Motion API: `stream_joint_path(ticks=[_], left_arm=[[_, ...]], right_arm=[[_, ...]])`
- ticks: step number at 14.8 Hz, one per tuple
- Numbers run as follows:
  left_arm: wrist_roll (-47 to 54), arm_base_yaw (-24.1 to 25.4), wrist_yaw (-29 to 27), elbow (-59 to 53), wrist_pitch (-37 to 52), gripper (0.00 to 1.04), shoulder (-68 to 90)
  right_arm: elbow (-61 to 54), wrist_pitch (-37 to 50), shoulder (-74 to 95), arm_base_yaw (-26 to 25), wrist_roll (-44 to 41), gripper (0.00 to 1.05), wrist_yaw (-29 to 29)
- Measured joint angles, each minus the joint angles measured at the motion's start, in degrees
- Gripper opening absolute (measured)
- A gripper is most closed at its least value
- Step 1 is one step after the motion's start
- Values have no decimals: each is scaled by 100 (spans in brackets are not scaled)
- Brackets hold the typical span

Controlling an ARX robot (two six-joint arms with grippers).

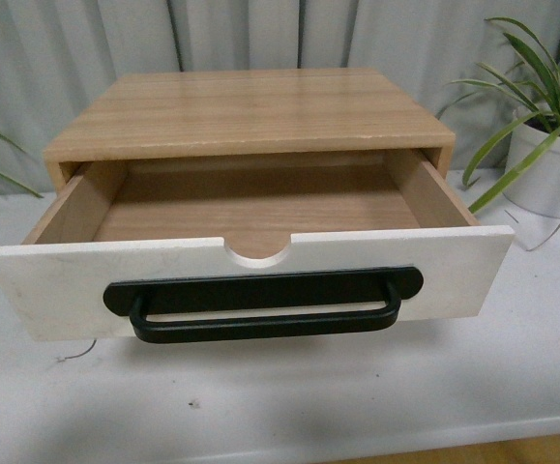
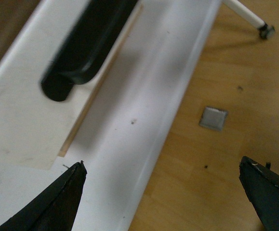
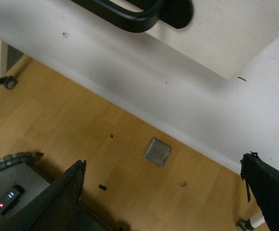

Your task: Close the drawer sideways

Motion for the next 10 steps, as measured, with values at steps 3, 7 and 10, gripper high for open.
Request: stream_joint_path(ticks=[3, 7, 10], left_arm=[[793, -13, -540, 345, 1217, 98, 1255], [479, -39, -789, 527, 2430, 98, 2411], [299, 7, -833, 901, 2889, 98, 3080]], right_arm=[[658, 516, 1130, 164, -516, 98, -63], [1464, 903, 2356, 365, -721, 98, -160], [1985, 846, 2918, 321, -813, 98, -138]])
